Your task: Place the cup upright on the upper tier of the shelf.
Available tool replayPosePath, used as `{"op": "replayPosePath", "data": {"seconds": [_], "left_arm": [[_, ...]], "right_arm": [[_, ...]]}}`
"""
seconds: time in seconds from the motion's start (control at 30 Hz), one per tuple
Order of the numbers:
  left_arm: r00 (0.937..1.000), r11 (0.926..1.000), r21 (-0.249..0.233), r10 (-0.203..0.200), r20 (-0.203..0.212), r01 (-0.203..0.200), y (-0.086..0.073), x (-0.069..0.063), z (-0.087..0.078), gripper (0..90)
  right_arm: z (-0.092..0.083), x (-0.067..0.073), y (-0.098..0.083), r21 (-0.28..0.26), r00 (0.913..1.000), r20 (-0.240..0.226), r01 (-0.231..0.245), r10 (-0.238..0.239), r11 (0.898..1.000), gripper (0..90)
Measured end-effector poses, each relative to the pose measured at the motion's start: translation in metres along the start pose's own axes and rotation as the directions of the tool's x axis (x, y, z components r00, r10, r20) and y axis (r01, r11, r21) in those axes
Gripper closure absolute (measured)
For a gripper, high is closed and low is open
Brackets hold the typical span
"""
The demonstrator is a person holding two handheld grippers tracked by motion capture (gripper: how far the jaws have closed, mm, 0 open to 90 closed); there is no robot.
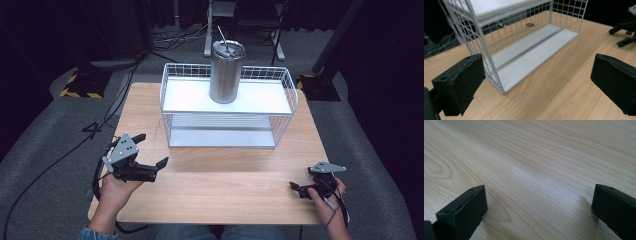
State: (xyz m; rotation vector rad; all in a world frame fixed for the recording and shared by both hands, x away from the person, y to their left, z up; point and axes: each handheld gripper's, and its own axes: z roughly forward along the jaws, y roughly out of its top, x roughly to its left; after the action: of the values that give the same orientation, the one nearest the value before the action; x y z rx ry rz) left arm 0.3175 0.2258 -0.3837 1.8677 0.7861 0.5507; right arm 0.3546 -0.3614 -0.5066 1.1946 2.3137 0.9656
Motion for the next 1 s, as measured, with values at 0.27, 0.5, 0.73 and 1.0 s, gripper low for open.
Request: {"op": "replayPosePath", "data": {"seconds": [0.27,0.5,0.73,1.0], "left_arm": [[0.9996,0.9986,0.051,-0.012,-0.025,0.013,-0.038,-0.005,0.017,0.1],[0.9987,0.9896,0.136,-0.046,-0.023,0.048,-0.060,-0.001,0.026,0.2],[0.9970,0.9735,0.216,-0.068,-0.037,0.074,-0.082,0.005,0.032,0.1],[0.9960,0.9496,0.302,-0.069,-0.057,0.083,-0.099,0.007,0.039,0.1]], "right_arm": [[0.000,0.000,0.000,0.000,1.0000,0.000,0.000,0.000,1.000,0.4],[0.000,0.000,0.000,0.000,1.0000,0.000,0.000,0.000,1.000,0.4],[0.000,0.000,0.000,0.000,1.0000,0.000,0.000,0.000,1.000,0.4],[0.000,0.000,0.000,0.000,1.0000,0.000,0.000,0.000,1.000,0.4]]}}
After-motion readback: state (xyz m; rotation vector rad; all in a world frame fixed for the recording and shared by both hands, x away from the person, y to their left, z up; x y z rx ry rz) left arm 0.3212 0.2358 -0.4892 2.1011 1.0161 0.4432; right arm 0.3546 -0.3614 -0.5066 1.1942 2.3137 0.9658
